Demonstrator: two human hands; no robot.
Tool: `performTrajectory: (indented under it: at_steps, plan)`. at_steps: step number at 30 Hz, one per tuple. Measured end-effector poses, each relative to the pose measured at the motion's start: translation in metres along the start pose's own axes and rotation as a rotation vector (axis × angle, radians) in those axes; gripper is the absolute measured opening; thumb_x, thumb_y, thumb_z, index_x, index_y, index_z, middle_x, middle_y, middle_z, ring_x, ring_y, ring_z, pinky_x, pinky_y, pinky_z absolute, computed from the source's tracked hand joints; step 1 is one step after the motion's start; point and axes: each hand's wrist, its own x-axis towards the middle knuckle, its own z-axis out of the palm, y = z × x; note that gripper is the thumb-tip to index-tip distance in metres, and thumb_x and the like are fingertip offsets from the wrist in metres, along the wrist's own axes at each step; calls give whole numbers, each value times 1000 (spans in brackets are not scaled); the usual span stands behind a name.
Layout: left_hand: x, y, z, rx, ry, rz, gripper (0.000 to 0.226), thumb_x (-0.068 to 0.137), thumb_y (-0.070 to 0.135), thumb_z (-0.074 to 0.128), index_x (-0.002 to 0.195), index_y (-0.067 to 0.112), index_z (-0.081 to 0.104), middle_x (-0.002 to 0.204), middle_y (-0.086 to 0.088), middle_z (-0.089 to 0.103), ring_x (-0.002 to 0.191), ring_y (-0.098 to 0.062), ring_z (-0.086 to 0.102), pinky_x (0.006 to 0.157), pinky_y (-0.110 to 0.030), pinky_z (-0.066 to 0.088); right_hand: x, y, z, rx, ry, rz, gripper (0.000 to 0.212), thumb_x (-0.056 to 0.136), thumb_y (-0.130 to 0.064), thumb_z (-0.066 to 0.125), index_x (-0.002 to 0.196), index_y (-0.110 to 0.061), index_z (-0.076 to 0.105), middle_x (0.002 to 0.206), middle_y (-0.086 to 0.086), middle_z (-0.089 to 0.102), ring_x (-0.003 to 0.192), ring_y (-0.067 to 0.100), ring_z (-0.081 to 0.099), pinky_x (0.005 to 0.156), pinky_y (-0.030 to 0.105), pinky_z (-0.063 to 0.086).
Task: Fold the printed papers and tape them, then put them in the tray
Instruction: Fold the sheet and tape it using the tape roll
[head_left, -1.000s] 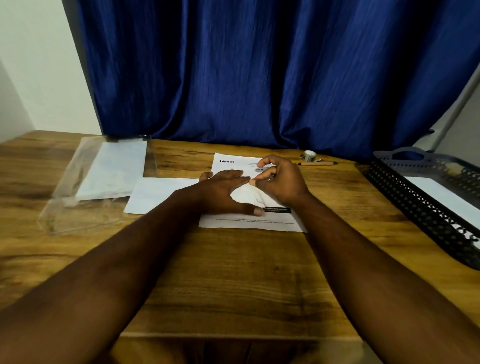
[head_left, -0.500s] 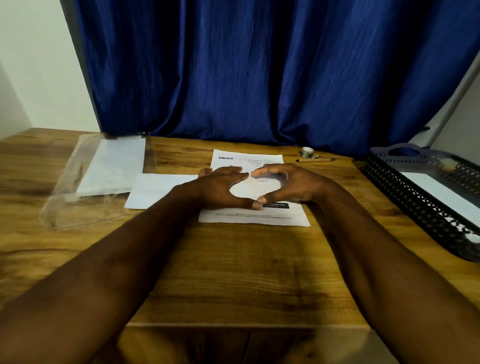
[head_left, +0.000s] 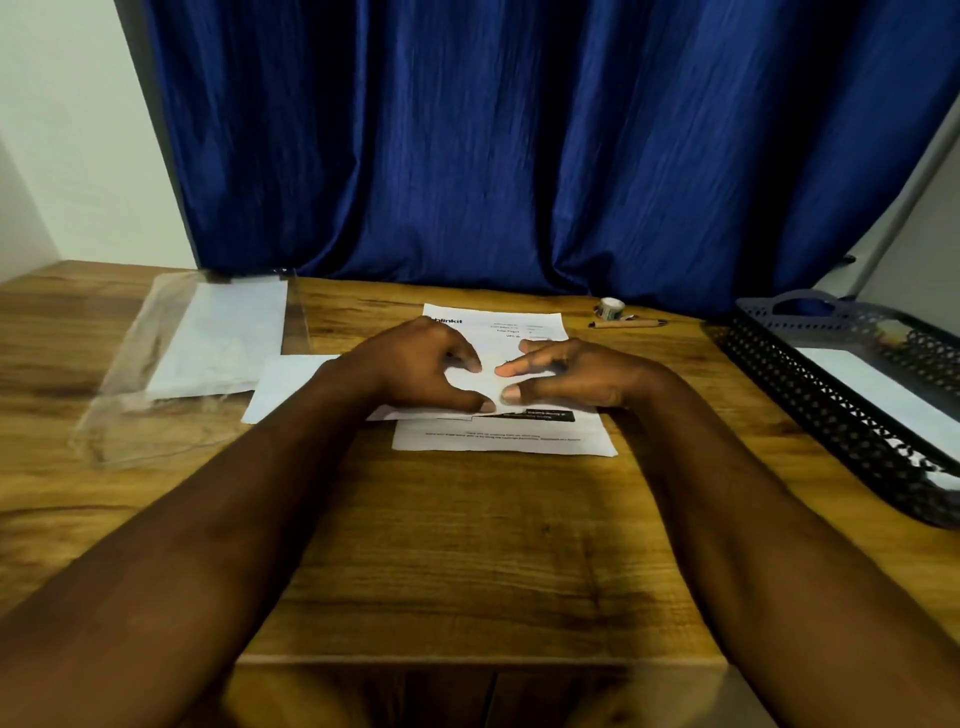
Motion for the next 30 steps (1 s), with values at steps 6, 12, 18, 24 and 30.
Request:
performTrajectory:
  at_steps: [6,12,18,24,30]
  plan:
    - [0,10,-9,19,-107,-25,76,69,72,78,134,32,69,142,13,63,128,-11,54,95,-30,42,5,-2,7,106,67,-17,33,96,-37,70,123,-57,73,172,-5,34,157,15,30,111,28,22]
    - [-3,22,-13,27,-57,-10,58,70,55,83,122,30,76,128,12,70,116,-10,59,100,-37,53,6,-5,10,115,141,-42,31,94,-31,72,119,-49,79,166,-2,45,151,14,39,113,31,31]
    - [-8,30,-19,142,77,10,44,75,48,65,114,32,77,105,11,75,96,-12,62,79,-38,57,7,-10,11,19,120,-66,42,94,-40,69,136,-44,70,165,-8,45,151,15,38,120,43,33]
    - [-10,31,-27,196,255,10,31,87,53,71,106,30,75,94,10,75,82,-10,66,72,-36,59,9,-8,21,59,369,-205,21,92,-38,78,113,-37,78,123,-18,69,116,0,60,96,31,49]
    - [-9,30,-26,379,651,-141,33,97,52,59,116,27,71,97,0,77,97,-24,68,105,-48,36,8,-12,21,402,552,-296,25,106,-14,64,87,2,68,77,13,63,72,14,58,70,27,48]
